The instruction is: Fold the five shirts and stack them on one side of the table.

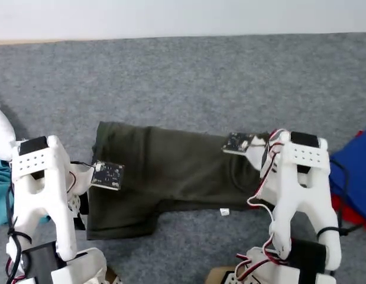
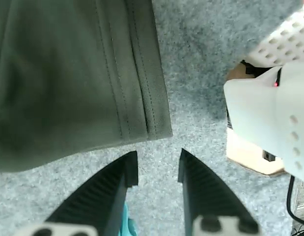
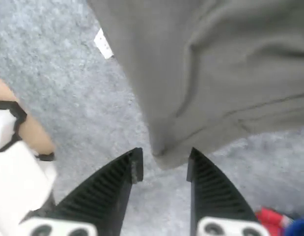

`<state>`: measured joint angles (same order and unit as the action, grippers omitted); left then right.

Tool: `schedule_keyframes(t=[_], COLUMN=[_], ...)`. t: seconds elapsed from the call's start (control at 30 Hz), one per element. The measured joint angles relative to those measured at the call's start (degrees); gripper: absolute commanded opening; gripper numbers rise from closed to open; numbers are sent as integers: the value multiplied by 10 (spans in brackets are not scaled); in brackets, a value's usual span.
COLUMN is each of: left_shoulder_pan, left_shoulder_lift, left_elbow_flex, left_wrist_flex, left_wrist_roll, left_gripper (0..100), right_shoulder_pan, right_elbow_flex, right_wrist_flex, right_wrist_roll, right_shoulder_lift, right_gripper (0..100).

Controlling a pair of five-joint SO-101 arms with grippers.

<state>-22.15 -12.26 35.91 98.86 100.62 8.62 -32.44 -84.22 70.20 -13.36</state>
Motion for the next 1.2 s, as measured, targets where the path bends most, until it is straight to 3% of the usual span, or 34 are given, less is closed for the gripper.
schedule_keyframes(t=[0.13,0.3,0.4,0.5,0.63,0.73,0.87,1.03,1.2], left_shoulder_pan=[0,0,16,42,83,93,96,96,126], left_shoulder_lift=[-1,-1,-1,-1,-1,-1,0,0,0], left_elbow_flex=[-44,-104,-113,-112,-76,-40,-11,39,81], left_wrist_flex=[0,-4,-59,-151,-304,-394,-441,-500,-511], left_wrist_roll=[0,-33,-116,-244,-440,-549,-605,-694,-724], left_gripper=[0,2,2,2,2,2,2,2,2], right_shoulder_pan=[0,-1,-22,-49,-62,-63,-63,-44,-25], right_elbow_flex=[35,36,36,36,36,37,37,37,37], right_wrist_flex=[28,152,222,281,333,353,358,366,368], right_wrist_roll=[-25,-168,-269,-349,-415,-438,-464,-511,-514], right_shoulder_lift=[-18,-14,14,49,91,104,105,105,105], right_gripper=[165,82,24,18,27,96,180,184,185])
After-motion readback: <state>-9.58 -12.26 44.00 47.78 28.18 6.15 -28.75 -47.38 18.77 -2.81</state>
